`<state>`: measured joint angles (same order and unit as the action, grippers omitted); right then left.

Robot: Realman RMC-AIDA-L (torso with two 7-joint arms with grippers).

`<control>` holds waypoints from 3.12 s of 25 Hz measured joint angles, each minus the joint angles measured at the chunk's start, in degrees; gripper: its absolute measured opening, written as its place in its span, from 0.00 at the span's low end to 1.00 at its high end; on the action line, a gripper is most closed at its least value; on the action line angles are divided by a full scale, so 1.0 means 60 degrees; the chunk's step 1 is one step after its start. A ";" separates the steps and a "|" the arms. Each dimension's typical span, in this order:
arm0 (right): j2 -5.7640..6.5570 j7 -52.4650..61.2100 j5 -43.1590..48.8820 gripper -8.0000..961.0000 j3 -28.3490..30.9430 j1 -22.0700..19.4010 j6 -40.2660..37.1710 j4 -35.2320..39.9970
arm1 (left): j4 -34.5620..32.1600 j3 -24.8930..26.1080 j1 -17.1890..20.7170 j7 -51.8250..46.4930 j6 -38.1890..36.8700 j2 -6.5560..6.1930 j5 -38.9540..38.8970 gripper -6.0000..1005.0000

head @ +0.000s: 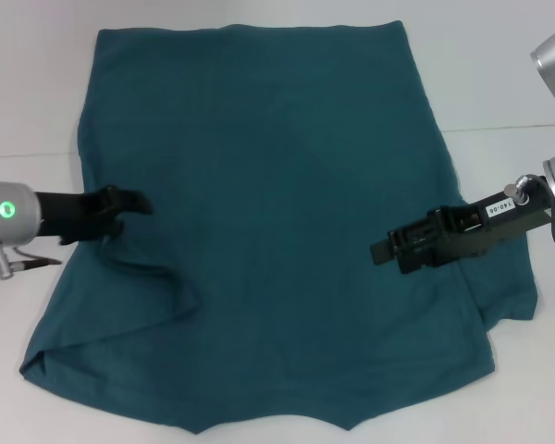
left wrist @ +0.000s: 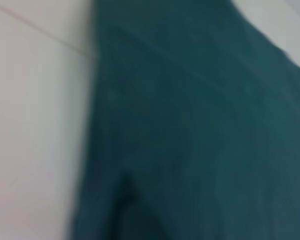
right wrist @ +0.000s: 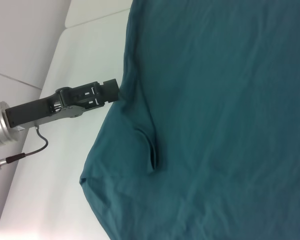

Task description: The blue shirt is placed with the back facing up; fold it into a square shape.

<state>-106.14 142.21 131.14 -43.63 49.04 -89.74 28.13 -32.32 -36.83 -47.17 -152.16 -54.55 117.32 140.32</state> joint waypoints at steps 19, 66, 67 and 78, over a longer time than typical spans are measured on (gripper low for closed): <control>-0.0026 -0.0001 0.0000 0.72 0.0021 0.0053 0.0011 0.0058 | -0.0737 0.0021 0.0994 0.0167 -0.0722 -0.0196 -0.1108 0.62; 0.0372 -0.0367 0.0128 0.69 0.0341 -0.0903 0.0081 0.0890 | -0.1710 0.0104 0.2884 0.2346 -0.6891 0.0380 -0.2391 0.61; 0.0447 -0.0339 0.0207 0.69 0.0331 -0.0935 -0.0007 0.0895 | -0.1696 0.0104 0.2889 0.2347 -0.6887 0.0384 -0.2435 0.61; 0.0947 0.0710 0.1649 0.68 0.0612 -0.1546 -0.0987 0.1952 | -0.1512 0.0103 0.2735 0.2258 -0.6571 0.0378 -0.2720 0.61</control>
<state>-100.46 146.47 141.03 -39.96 39.76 -95.66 39.84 -41.40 -36.21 -30.76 -138.61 -93.98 119.59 124.00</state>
